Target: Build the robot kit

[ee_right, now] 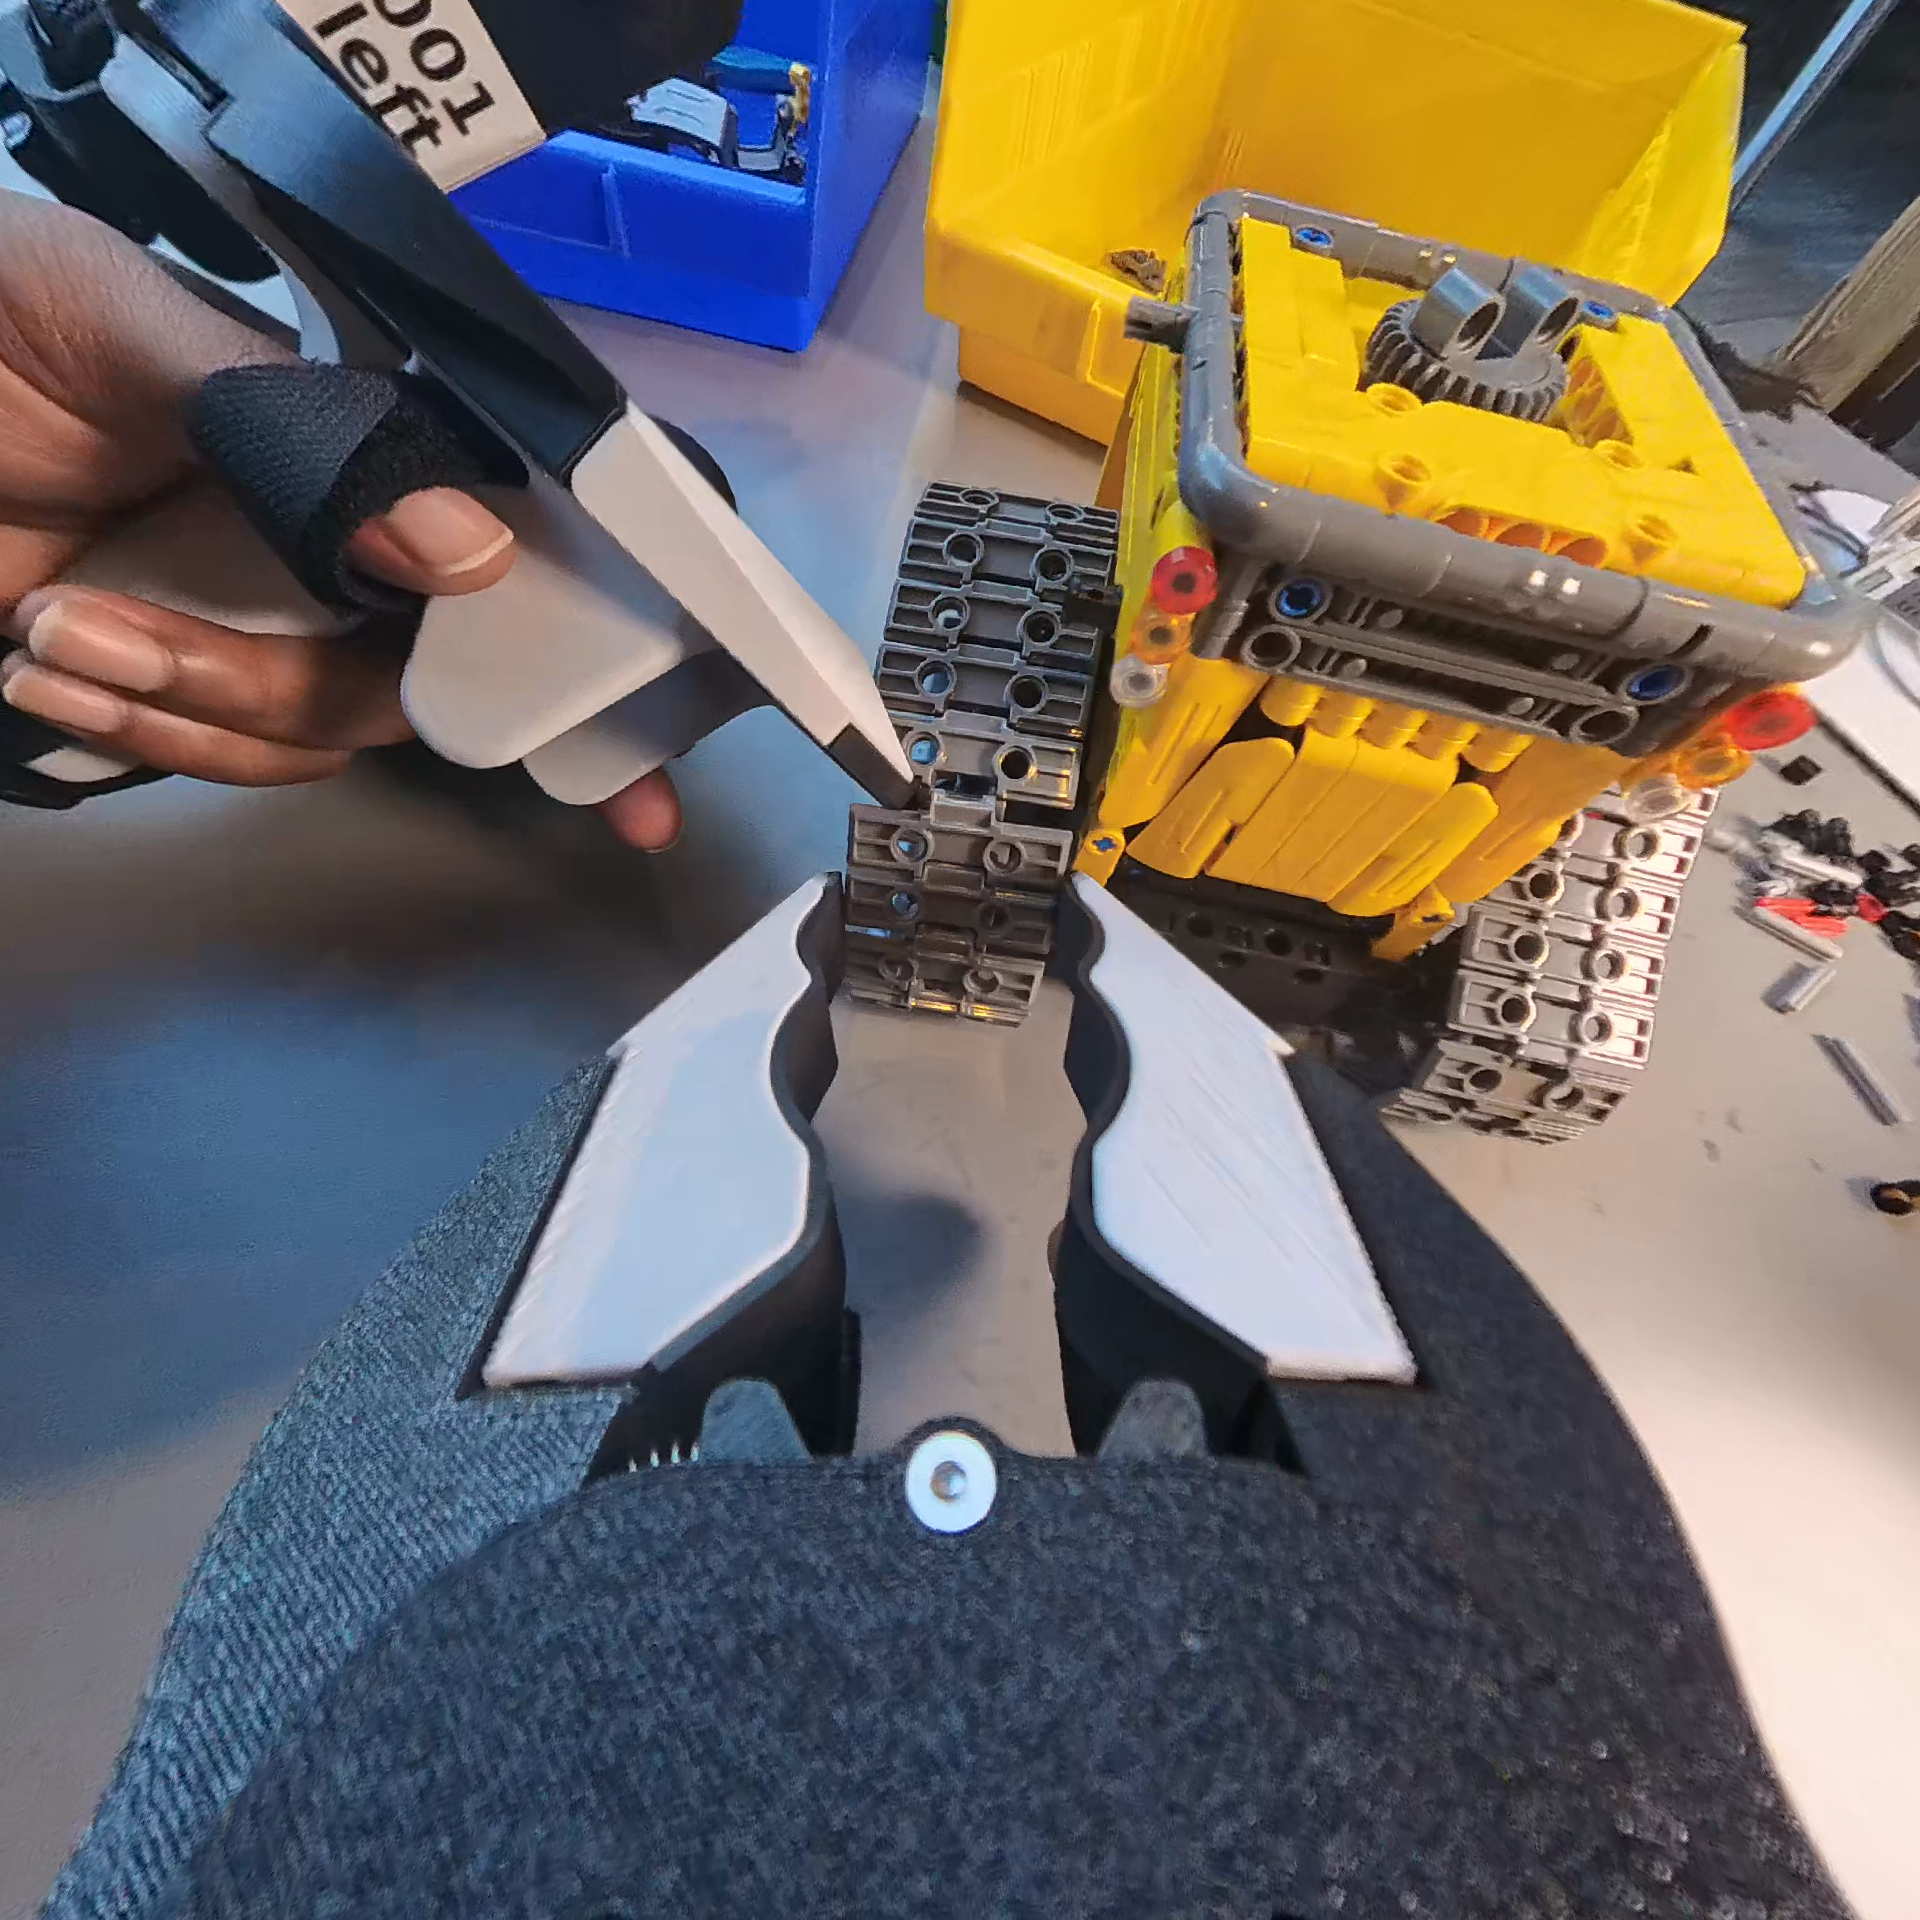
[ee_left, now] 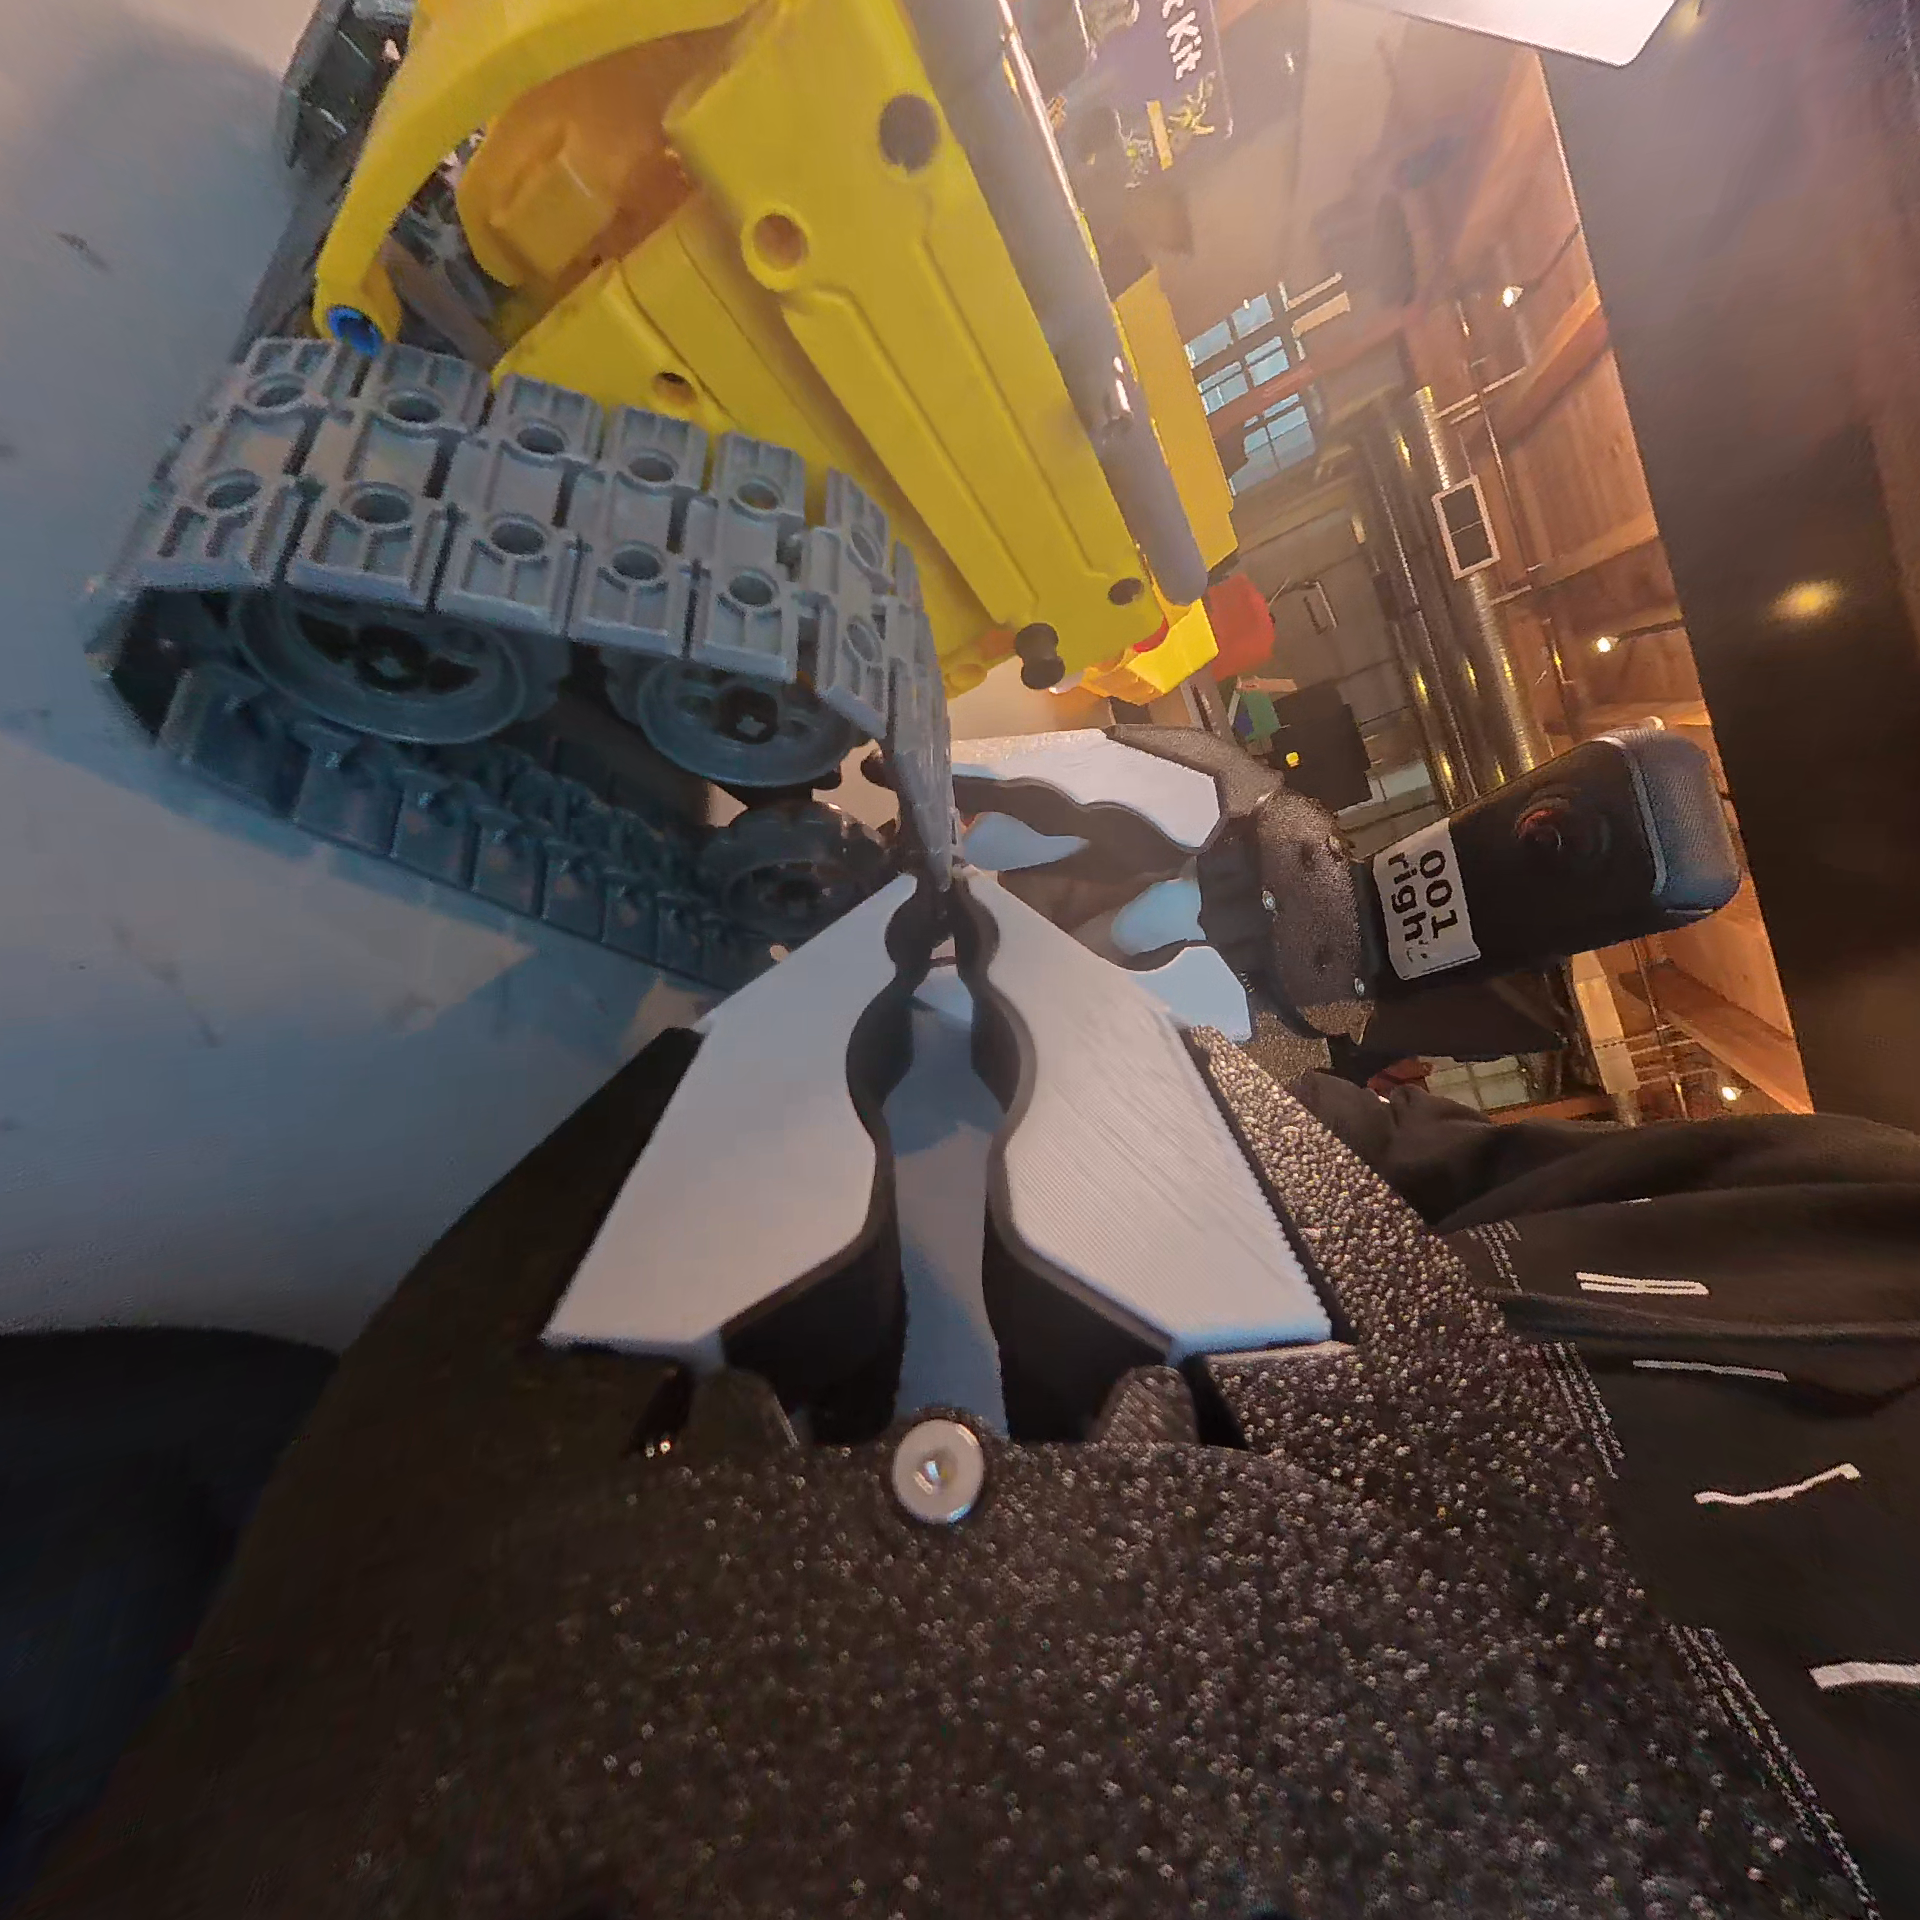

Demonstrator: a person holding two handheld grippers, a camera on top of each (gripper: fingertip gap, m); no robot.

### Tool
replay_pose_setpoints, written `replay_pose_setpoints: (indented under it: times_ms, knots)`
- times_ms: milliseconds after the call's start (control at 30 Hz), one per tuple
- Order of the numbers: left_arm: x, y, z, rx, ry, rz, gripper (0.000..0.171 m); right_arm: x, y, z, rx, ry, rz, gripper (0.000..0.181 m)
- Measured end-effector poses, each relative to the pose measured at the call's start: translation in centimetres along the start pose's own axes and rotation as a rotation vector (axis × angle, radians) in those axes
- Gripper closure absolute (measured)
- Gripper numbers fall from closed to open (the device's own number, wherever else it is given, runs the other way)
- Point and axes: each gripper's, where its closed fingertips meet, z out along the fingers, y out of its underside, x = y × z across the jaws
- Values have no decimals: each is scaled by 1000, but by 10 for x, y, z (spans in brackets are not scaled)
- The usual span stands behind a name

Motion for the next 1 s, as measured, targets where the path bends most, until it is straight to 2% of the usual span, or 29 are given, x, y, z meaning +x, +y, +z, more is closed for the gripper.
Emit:
replay_pose_setpoints:
  times_ms: [233, 400, 700, 933, 1000]
  knots:
    - [4, 3, 0, -19, 18, 16, 166, 0, -1, 2, -3, -7, 27, 140]
    - [4, 1, -4, -11, 32, -11, 153, 0, -1, 4, -3, -7, 29, 140]
    - [5, -4, -15, 3, 7, -11, 143, 0, -2, 4, 0, -8, 30, 140]
    - [14, 8, -25, -43, -10, -7, 124, 0, -2, 4, -1, -14, 36, 140]
    - [15, 1, -31, 10, -40, 13, 123, 0, -2, 4, 0, -14, 36, 140]
